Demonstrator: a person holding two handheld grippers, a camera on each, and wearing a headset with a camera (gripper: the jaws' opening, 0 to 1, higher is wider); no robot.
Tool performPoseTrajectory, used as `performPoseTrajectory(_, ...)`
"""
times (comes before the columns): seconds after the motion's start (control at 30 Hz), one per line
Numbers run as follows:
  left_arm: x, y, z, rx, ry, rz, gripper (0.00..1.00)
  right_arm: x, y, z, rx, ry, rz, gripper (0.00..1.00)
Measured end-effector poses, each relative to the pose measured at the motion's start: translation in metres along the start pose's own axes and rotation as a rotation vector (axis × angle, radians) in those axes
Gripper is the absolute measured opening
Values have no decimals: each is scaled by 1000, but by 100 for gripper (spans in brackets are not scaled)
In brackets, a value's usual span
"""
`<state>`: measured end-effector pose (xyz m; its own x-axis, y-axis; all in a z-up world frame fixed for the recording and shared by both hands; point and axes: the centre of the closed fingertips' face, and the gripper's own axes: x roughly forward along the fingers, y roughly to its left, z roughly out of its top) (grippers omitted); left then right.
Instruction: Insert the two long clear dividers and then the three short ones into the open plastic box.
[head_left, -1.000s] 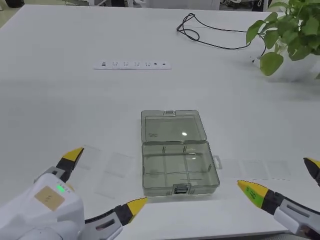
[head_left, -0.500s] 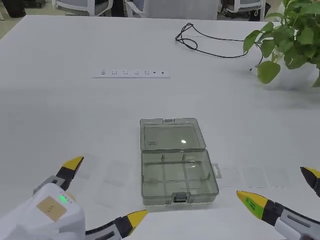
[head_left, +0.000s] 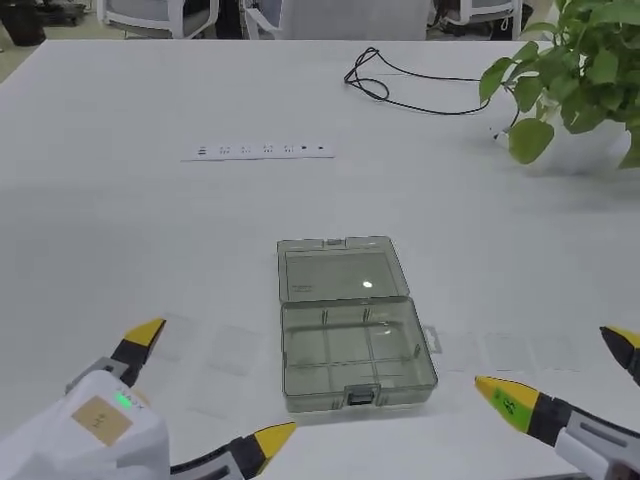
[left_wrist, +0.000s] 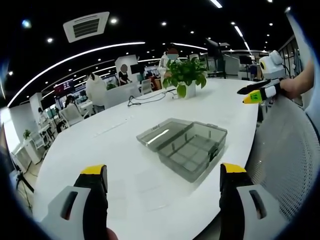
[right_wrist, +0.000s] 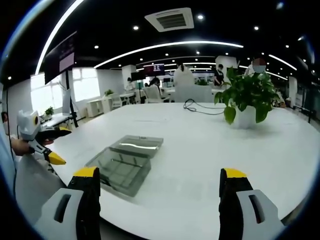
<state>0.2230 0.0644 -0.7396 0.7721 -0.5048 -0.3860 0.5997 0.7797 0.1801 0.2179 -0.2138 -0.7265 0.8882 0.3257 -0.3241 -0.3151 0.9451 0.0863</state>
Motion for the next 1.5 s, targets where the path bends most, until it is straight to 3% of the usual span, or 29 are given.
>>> performPoseTrajectory(0.37,0,-4,0,7,15,-24,96,-4,8,2,-4,11,60,100)
performPoseTrajectory(0.47,-1,-3,0,-15,17,-28,97,-5,8,2,-6,14,67,100)
performPoseTrajectory(0.73,-5,11,-8,-95,46,-10,97,-6,6,5,-13,19,74,100)
performPoseTrajectory(0.9,-5,27,-16,-158,79,25,96,-4,14,17,-26,14,105,100)
performPoseTrajectory(1.2,3,35,-34,-207,195,1,93,1,21,29,-55,8,145,100)
performPoseTrajectory(1.37,10,32,-45,-247,274,-42,91,3,23,30,-68,11,162,100)
performPoseTrajectory(1.43,11,28,-53,-270,330,-68,88,3,23,30,-66,14,170,100)
performPoseTrajectory(1.47,14,27,-52,-270,328,-79,88,3,24,31,-67,13,172,100)
performPoseTrajectory(1.5,15,25,-57,-270,360,-93,88,4,24,31,-70,14,178,100)
